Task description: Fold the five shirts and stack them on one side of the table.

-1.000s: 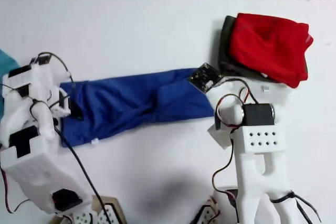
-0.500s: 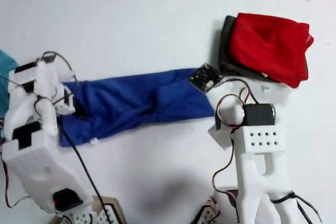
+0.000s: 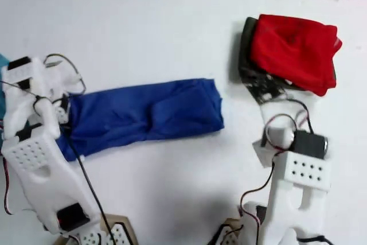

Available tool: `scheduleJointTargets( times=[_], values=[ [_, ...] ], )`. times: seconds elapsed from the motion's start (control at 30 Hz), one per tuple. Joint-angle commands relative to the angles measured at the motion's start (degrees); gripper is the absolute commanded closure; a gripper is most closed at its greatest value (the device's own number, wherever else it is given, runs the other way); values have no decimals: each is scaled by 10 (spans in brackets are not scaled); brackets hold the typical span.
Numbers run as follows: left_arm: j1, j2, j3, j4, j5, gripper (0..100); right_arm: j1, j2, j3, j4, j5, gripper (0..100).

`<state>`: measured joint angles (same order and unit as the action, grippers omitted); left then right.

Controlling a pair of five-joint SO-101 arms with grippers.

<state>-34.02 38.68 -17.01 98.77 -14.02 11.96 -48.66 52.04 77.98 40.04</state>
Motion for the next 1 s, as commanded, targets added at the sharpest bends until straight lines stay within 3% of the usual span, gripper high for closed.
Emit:
scheduleJointTargets(
  times=[0.0,0.33,0.53,0.73,0.97],
  values=[
    [0,-10,-34,35,-9,972,31,-17,97,-83,5,980],
    [148,-211,91,35,-6,972,109,-22,279,-286,4,980],
    [282,-329,132,35,-5,972,109,-22,287,-296,0,980],
    [421,-341,55,27,2,972,109,-22,287,-296,0,980],
    [541,-340,-3,-61,15,972,109,-22,290,-296,0,980]
  ],
)
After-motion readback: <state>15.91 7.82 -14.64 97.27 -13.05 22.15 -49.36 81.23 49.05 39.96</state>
